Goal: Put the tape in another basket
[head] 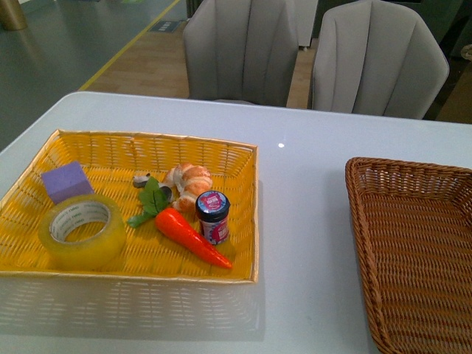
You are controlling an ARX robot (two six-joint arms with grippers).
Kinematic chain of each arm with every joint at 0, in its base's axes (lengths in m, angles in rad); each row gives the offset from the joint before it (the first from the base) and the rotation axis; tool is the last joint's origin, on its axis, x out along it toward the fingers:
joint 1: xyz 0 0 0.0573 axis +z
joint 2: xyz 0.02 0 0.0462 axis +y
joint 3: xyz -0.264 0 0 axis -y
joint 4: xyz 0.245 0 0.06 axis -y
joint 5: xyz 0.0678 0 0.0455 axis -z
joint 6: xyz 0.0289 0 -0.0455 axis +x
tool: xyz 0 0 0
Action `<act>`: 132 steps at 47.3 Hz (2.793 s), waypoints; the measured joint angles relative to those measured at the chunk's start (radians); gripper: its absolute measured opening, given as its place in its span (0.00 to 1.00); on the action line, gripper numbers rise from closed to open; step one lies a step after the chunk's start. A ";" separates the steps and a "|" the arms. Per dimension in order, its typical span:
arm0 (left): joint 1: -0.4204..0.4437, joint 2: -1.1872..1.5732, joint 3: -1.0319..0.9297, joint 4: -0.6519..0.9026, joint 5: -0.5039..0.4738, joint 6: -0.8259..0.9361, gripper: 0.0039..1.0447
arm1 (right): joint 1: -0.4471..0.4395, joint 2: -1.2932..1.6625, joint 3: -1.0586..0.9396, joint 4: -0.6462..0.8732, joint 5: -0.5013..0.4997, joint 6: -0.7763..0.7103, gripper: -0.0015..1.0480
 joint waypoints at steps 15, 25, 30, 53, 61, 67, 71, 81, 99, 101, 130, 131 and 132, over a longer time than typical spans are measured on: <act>0.000 0.000 0.000 0.000 0.000 0.000 0.92 | 0.000 0.000 0.000 0.000 0.000 0.000 0.91; 0.000 0.000 0.000 0.000 0.000 0.000 0.92 | 0.000 0.000 0.000 0.000 0.000 0.000 0.91; 0.000 0.000 0.000 0.000 0.000 0.000 0.92 | 0.000 0.000 0.000 0.000 0.000 0.000 0.91; 0.000 0.000 0.000 0.000 0.000 0.000 0.92 | -0.335 0.572 0.170 -0.056 -0.564 -0.048 0.91; 0.000 0.000 0.000 0.000 0.000 0.000 0.92 | -0.483 1.175 0.333 0.362 -0.523 -0.211 0.91; 0.000 0.000 0.000 0.000 0.000 0.000 0.92 | -0.516 1.484 0.437 0.477 -0.484 -0.284 0.91; 0.000 0.000 0.000 0.000 0.000 0.000 0.92 | -0.527 1.651 0.504 0.507 -0.457 -0.309 0.91; 0.000 0.000 0.000 0.000 0.000 0.000 0.92 | -0.528 1.879 0.579 0.537 -0.410 -0.340 0.91; 0.000 0.000 0.000 0.000 0.000 0.000 0.92 | -0.512 2.083 0.628 0.581 -0.312 -0.373 0.91; 0.000 0.000 0.000 0.000 0.000 0.000 0.92 | -0.510 2.098 0.634 0.583 -0.306 -0.375 0.91; 0.000 0.000 0.000 0.000 0.000 0.000 0.92 | -0.404 2.180 0.683 0.553 -0.227 -0.378 0.37; 0.000 0.000 0.000 0.000 0.000 0.000 0.92 | -0.401 2.180 0.683 0.553 -0.225 -0.378 0.34; 0.000 0.000 0.000 0.000 0.000 0.000 0.92 | -0.394 2.180 0.683 0.550 -0.224 -0.378 0.29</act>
